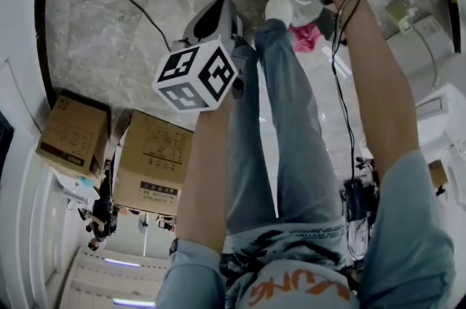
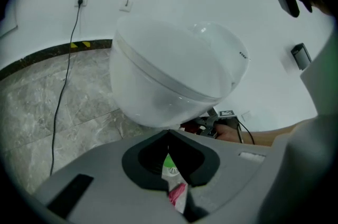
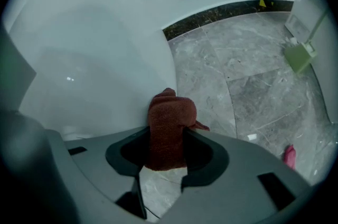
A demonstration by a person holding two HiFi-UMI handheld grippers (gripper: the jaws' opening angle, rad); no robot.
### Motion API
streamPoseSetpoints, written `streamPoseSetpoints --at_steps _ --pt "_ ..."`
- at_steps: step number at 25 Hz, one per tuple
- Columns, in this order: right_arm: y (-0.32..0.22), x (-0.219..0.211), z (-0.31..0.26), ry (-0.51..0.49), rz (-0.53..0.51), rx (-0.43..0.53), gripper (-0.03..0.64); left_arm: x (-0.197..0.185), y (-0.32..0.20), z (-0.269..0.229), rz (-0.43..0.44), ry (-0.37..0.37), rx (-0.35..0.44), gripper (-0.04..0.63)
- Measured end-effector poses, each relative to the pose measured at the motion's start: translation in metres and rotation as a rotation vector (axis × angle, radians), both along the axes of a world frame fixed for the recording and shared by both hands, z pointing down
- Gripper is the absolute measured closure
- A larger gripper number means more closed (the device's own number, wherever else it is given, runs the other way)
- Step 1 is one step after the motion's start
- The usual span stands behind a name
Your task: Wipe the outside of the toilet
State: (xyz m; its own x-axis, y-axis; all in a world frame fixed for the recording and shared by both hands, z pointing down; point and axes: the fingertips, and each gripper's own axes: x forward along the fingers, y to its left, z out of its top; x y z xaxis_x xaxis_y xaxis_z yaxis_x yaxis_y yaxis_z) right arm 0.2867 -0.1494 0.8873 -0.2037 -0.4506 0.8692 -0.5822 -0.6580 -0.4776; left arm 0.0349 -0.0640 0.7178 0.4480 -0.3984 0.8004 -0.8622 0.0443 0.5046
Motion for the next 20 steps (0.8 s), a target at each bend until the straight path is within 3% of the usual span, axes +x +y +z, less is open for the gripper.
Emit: streamPoseSetpoints --at_steps 3,11,20 --pt "-0.002 -0.006 0.019 -0.004 0.002 -0.012 0.452 -0.013 0.001 0.007 -0.066 0.008 -0.001 0.594" --pt "0.017 -0.037 0.017 -0.05 -0.005 -0.04 0.451 -0.017 0.026 0.011 -0.145 0.042 -0.022 0.594" --pt "0.043 -0.09 0.012 -0.068 -0.137 -0.056 0.453 -0.043 0.044 0.006 -0.185 0.049 -0.006 0.594"
